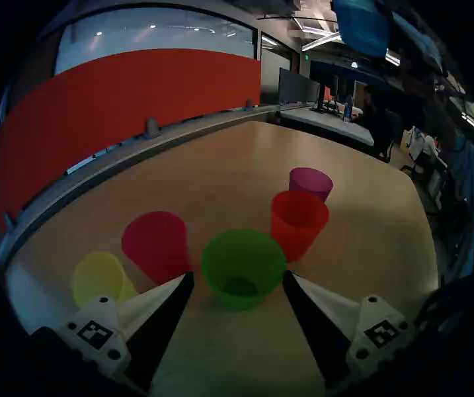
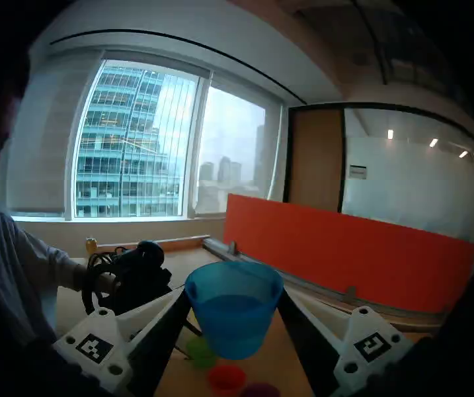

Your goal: Pour water

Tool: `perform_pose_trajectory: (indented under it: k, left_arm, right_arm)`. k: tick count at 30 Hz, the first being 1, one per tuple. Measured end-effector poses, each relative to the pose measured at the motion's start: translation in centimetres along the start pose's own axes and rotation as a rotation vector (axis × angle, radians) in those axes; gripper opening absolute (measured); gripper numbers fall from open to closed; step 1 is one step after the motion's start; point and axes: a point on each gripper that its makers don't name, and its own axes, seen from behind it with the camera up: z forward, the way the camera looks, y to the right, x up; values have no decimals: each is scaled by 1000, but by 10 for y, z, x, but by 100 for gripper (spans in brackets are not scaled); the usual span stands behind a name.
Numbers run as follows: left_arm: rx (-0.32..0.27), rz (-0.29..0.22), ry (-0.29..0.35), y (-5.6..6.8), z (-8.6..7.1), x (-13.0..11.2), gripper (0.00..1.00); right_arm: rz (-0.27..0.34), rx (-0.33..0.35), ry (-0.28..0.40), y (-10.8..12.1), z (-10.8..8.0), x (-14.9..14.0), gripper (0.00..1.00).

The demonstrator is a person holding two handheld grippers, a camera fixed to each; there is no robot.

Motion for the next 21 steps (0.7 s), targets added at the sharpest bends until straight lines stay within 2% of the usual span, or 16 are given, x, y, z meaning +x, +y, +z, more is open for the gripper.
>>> perform_pose_trajectory:
  k: [12, 19, 21]
  left_arm:
    - [0, 15, -27, 2, 20, 1, 100]
    - [-3, 20, -32, 4, 24, 3, 100]
    - [-4, 17, -36, 4, 25, 2, 96]
  right_arm:
    - [-5, -1, -3, 2, -1, -1, 91]
    - [-5, -4, -3, 4, -2, -2, 91]
    - [-5, -5, -3, 4, -3, -2, 91]
